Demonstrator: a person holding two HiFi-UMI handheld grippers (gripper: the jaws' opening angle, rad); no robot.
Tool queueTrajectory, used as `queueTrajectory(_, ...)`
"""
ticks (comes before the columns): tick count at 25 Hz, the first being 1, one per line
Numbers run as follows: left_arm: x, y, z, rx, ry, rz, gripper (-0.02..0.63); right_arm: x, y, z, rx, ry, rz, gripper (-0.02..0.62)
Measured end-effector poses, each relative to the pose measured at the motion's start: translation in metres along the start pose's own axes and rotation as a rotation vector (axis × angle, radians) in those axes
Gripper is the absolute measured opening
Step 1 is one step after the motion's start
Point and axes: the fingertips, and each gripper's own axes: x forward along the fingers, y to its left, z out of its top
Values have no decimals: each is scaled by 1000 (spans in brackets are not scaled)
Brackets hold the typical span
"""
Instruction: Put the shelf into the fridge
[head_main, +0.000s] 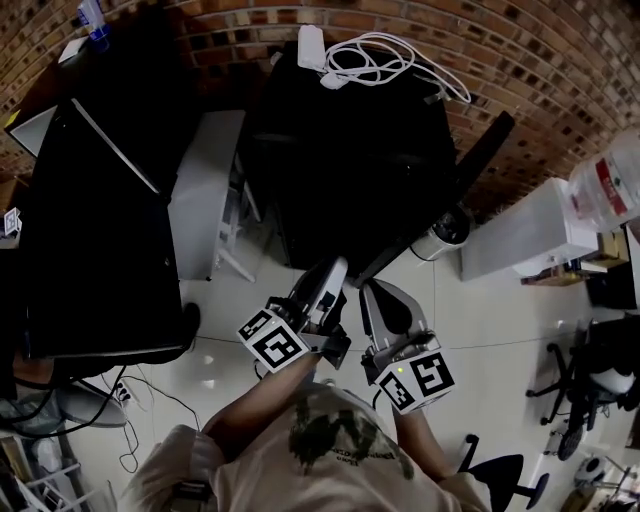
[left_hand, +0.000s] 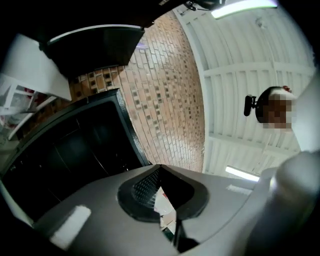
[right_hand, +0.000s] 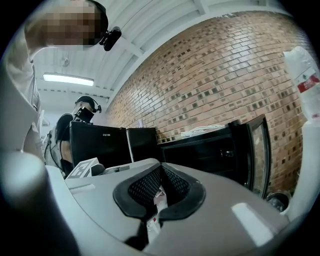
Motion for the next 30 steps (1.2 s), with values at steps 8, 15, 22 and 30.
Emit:
queueTrajectory(8,-41,-57,-51,242,67,22,0,-70,18,-12,-30,-17,19,0)
queueTrajectory(15,-75,-104,-78,435,81,28,0,-119,42,-20,-65,-30,53,0)
queueTrajectory(22,-104,-128,-88,624,113,82,0,-148,53,-19,-129,-54,19,0)
queueTrajectory(30,-128,-136,-89,735,137,97,0,-157,74,-22,-154,-53,9,0)
